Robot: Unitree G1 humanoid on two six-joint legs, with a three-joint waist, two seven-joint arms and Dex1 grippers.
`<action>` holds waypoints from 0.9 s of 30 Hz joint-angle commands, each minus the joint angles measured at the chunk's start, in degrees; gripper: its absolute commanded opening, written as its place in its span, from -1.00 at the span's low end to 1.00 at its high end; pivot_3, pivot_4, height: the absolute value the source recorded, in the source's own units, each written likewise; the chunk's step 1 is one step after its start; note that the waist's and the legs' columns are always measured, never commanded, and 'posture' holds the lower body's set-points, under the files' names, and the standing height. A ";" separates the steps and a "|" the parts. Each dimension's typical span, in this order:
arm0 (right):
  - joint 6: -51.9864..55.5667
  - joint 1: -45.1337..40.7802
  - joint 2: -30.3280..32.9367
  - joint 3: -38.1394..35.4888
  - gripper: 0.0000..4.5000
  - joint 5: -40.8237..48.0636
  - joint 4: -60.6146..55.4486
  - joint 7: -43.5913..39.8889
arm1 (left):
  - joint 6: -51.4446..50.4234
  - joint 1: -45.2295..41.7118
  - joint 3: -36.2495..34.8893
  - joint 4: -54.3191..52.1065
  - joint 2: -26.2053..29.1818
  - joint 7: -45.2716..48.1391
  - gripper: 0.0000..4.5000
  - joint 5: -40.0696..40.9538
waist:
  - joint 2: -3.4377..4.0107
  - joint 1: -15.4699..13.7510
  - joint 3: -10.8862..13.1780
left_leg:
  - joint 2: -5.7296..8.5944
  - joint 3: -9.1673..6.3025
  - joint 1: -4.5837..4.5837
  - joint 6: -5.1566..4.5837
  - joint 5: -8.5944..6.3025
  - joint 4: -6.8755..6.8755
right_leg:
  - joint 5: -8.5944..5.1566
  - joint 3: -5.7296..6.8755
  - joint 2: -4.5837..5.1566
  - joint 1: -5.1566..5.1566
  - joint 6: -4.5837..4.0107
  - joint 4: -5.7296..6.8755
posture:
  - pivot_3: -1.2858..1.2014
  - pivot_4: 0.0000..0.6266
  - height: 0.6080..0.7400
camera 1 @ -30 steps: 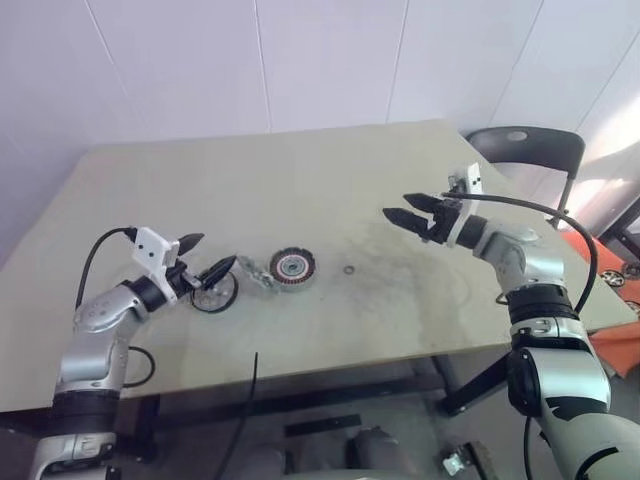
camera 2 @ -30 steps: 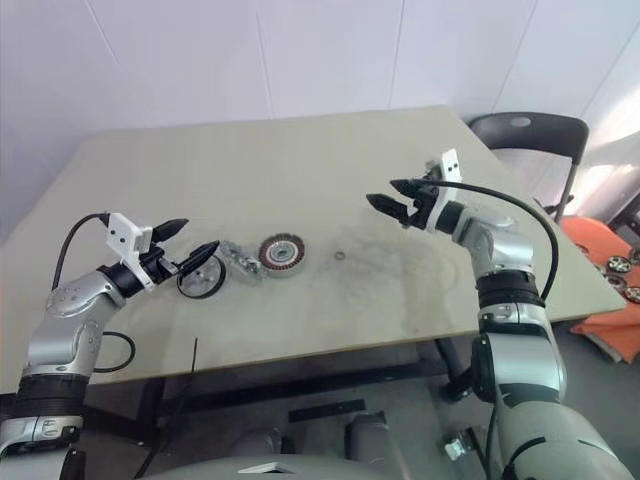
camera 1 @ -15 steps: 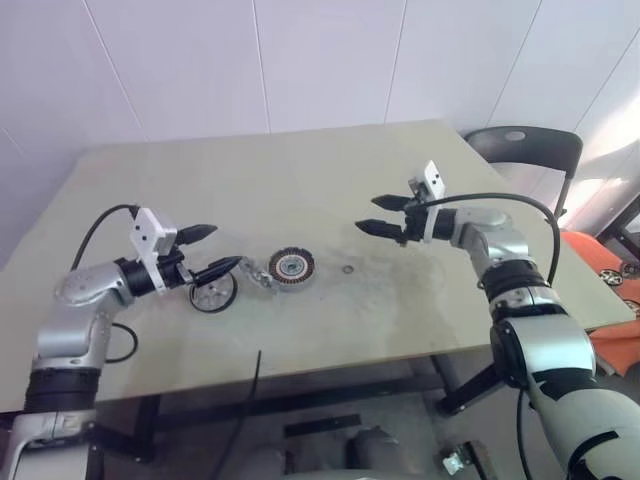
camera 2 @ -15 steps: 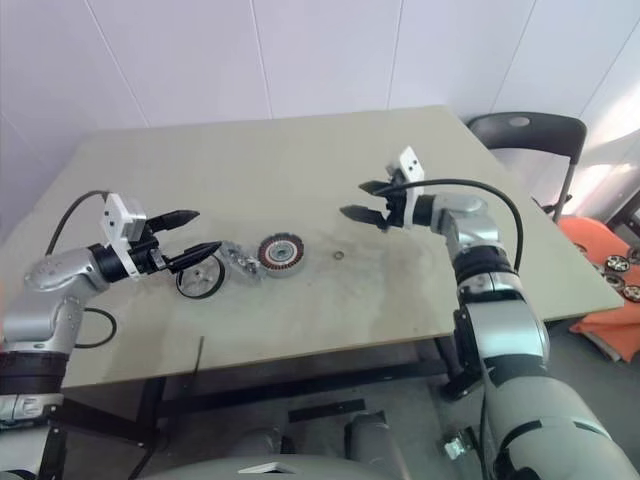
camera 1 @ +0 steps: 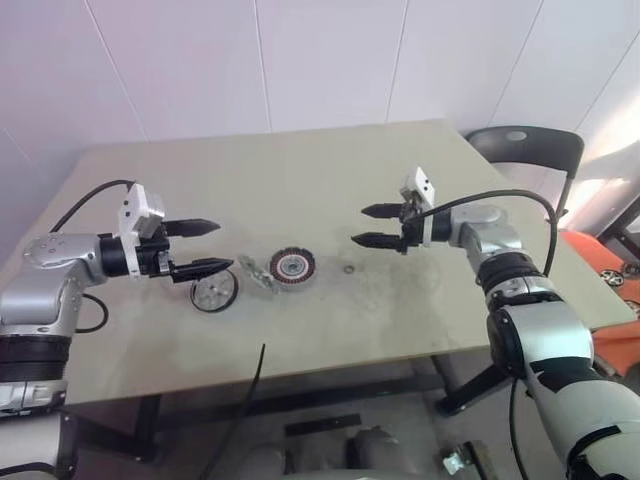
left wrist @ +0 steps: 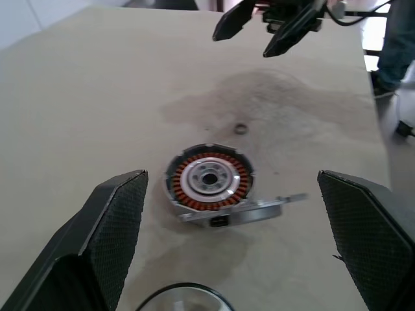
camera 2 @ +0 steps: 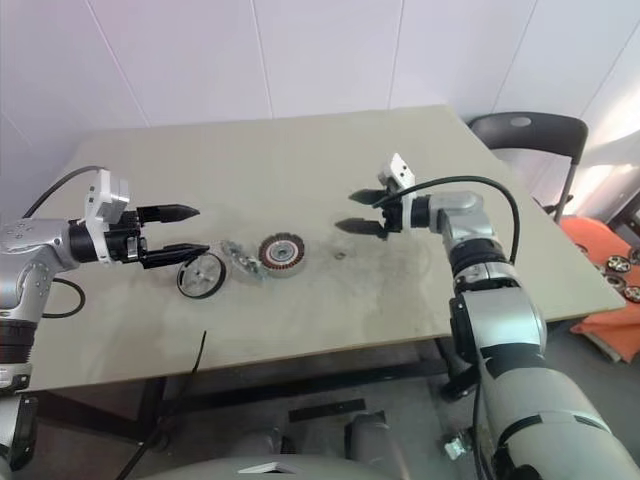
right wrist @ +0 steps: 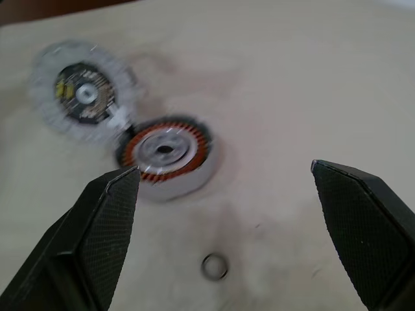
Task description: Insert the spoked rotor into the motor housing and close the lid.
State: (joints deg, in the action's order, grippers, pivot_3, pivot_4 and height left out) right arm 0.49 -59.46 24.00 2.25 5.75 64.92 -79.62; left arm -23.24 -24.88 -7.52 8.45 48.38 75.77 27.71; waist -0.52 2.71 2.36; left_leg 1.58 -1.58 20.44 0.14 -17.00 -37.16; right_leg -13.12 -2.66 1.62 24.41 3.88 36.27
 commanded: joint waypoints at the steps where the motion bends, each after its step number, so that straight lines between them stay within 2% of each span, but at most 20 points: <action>1: -0.82 0.58 0.56 1.49 0.97 -1.20 -2.95 -2.72 | -0.31 -0.91 -0.33 -1.22 0.58 0.35 0.98 0.61 | 0.00 0.00 0.00 | 0.00 0.00 -0.02 0.02 0.01 -0.01 | 0.00 0.00 -0.01 0.00 0.00 0.04 | 0.03 -1.00 1.00; 18: 7.71 4.66 -6.34 3.89 0.97 -0.68 -11.83 -5.42 | -0.33 4.64 -2.54 -6.36 -2.14 -4.68 0.98 1.72 | -0.01 -0.08 -0.01 | -0.01 -0.04 -0.03 0.13 0.07 -0.08 | 0.00 0.01 0.01 0.00 0.00 0.16 | 0.03 -1.00 1.00; 24: 13.33 3.50 -9.15 3.97 0.97 1.78 -14.76 -6.48 | -0.78 6.87 -4.22 -8.61 -2.77 -6.54 0.98 3.09 | -0.02 -0.09 -0.01 | -0.01 -0.06 -0.03 0.14 0.08 -0.09 | 0.00 0.02 0.00 0.01 0.00 0.20 | 0.03 -1.00 1.00; 27: 16.14 3.10 -10.80 4.08 0.70 2.93 -17.16 -6.32 | -0.73 7.58 -5.02 -9.01 -2.87 -7.44 1.00 3.45 | -0.02 -0.05 -0.01 | -0.01 -0.06 -0.04 0.15 0.08 -0.09 | 0.00 0.02 0.00 0.01 0.00 0.22 | 0.03 -1.00 1.00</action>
State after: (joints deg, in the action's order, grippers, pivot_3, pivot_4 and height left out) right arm 15.33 -53.84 13.94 6.72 6.69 51.00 -85.49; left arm -24.33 -17.44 -10.54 1.21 45.38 68.94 30.09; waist -0.54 2.67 2.35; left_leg 1.57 -1.65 20.39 0.30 -16.92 -37.26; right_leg -13.12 -2.63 1.62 24.43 3.88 36.51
